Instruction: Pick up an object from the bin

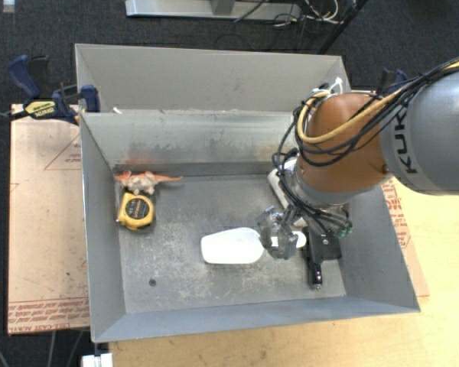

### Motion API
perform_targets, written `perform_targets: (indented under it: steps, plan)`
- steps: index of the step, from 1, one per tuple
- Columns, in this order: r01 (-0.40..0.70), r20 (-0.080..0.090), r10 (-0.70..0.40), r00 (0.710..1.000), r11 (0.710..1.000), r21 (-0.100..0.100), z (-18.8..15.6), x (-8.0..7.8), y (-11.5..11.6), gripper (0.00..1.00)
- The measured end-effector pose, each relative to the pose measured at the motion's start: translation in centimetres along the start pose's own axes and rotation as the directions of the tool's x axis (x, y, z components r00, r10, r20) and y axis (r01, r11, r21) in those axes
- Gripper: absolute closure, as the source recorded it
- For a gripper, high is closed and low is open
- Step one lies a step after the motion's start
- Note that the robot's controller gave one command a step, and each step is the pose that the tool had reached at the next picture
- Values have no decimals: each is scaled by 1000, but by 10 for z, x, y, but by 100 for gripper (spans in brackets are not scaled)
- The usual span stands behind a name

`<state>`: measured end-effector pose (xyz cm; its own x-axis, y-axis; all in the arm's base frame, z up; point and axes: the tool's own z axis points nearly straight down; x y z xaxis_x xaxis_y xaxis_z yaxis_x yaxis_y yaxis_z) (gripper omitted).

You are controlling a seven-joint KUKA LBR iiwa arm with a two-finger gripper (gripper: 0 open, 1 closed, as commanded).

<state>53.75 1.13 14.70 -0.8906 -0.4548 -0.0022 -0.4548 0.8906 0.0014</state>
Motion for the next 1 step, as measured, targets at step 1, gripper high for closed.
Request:
perform_targets:
  steps: [1]
  plan:
    - [0, 0, 0, 1000, 1000, 0, 0, 0, 0, 0]
